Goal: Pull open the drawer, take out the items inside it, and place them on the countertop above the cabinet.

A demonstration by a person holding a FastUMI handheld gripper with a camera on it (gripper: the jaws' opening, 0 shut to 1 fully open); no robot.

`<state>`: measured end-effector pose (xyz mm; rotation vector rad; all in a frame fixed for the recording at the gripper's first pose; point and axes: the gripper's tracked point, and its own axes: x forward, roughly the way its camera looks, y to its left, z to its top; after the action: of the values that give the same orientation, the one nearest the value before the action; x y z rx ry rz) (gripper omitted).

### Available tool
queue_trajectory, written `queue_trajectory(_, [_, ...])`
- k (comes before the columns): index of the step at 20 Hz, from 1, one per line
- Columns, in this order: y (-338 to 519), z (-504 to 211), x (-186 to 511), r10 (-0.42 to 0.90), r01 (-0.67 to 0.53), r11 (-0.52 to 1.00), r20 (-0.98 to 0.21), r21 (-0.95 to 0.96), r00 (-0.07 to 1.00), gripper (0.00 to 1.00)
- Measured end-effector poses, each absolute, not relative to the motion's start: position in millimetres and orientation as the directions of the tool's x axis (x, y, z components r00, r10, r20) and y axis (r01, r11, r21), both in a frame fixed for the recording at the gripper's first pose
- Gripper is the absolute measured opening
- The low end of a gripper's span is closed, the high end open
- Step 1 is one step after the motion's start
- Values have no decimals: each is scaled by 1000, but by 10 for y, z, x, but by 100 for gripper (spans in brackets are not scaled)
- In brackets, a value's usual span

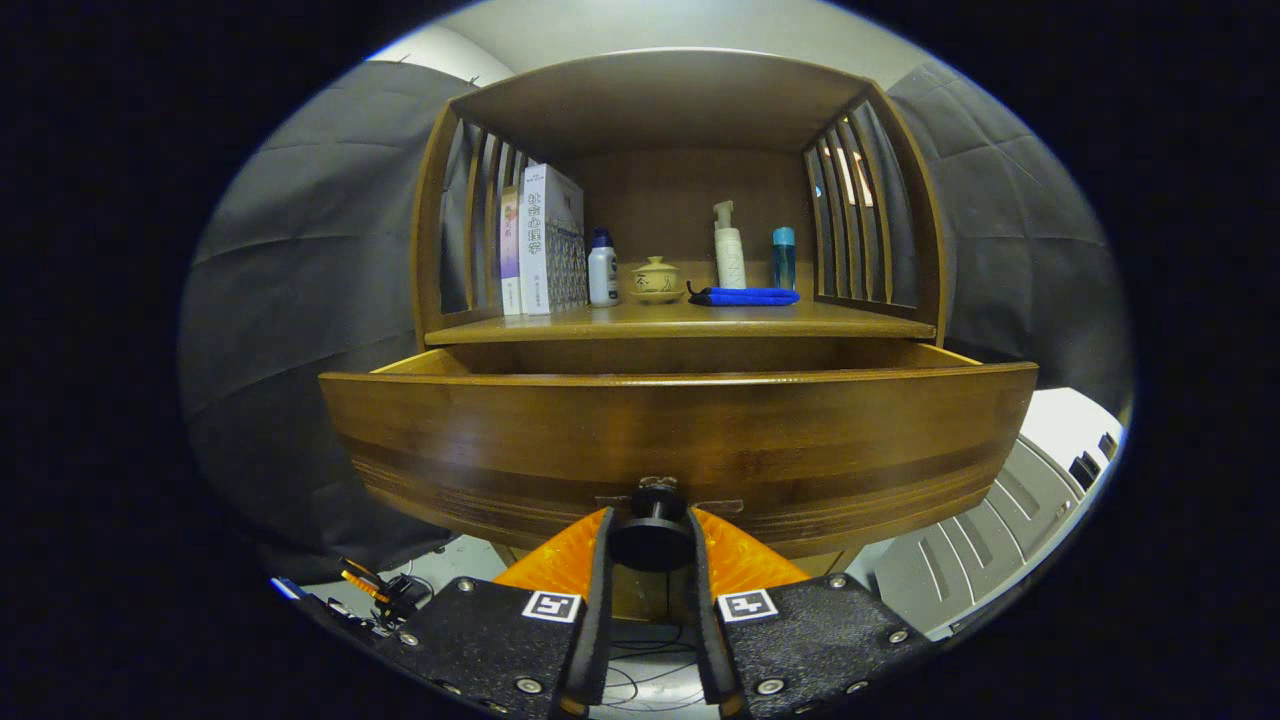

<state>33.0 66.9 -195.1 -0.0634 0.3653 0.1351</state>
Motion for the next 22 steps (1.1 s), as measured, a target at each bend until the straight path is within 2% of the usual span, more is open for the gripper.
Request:
queue_trajectory(11, [696, -2027, -329, 157, -192, 980, -380, -54, 912, 36])
queue_trajectory(15, [719, -2043, -376, 166, -203, 977, -372, -64, 913, 36])
queue_trajectory(17, [738, -2039, -356, 177, -215, 974, -363, -68, 915, 40])
queue_trajectory(20, [763, -1826, -359, 207, -240, 967, -288, -87, 935, 49])
queue_trajectory(22, [784, -1693, -370, 223, -254, 962, -251, -96, 942, 70])
